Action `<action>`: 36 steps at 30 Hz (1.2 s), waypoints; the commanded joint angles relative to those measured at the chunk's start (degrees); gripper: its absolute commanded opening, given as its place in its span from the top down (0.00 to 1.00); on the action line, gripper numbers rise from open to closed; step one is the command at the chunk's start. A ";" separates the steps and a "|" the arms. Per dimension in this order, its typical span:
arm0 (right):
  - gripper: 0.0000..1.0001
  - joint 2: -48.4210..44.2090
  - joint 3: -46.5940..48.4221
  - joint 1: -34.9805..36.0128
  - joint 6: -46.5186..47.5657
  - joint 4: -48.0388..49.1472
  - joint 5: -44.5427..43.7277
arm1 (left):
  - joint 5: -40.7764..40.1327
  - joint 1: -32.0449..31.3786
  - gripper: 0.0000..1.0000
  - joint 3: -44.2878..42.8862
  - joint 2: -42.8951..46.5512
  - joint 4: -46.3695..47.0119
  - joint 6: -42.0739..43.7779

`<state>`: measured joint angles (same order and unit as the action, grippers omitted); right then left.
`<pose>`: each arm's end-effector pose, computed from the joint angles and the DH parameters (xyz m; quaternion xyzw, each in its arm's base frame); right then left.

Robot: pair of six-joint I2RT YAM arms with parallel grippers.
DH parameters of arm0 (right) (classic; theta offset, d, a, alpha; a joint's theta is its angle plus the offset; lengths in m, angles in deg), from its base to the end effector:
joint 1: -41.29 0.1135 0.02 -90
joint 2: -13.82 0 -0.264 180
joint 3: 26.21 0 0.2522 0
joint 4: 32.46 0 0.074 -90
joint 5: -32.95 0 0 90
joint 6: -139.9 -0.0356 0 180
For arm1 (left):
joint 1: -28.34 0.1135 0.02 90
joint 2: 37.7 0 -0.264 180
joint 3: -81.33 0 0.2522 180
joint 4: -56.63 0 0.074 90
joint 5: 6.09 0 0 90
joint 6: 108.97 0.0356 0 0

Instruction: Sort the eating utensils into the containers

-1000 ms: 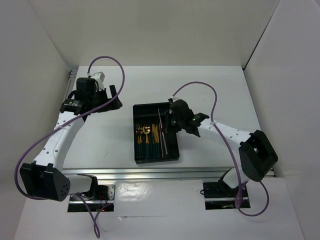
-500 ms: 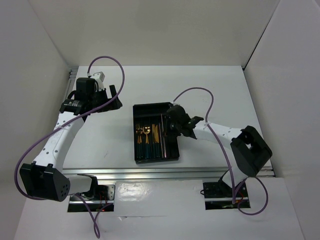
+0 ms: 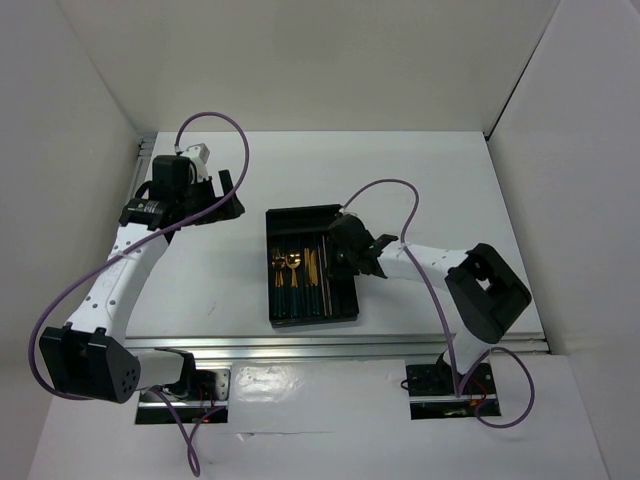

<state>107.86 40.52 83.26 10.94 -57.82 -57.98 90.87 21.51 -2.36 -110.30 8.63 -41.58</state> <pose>0.2451 0.2197 0.1740 -0.0223 0.9471 0.2018 0.2485 0.2735 -0.0371 0.3483 -0.0957 0.8882 -0.1659 0.4176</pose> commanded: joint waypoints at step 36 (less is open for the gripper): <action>0.80 5.72 5.91 0.74 1.34 -2.37 0.32 | -0.28 0.33 0.00 0.15 0.62 1.10 0.81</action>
<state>113.04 43.45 83.31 11.42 -59.15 -57.22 90.78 21.51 -2.36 -110.32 8.60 -41.58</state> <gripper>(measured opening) 0.188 1.000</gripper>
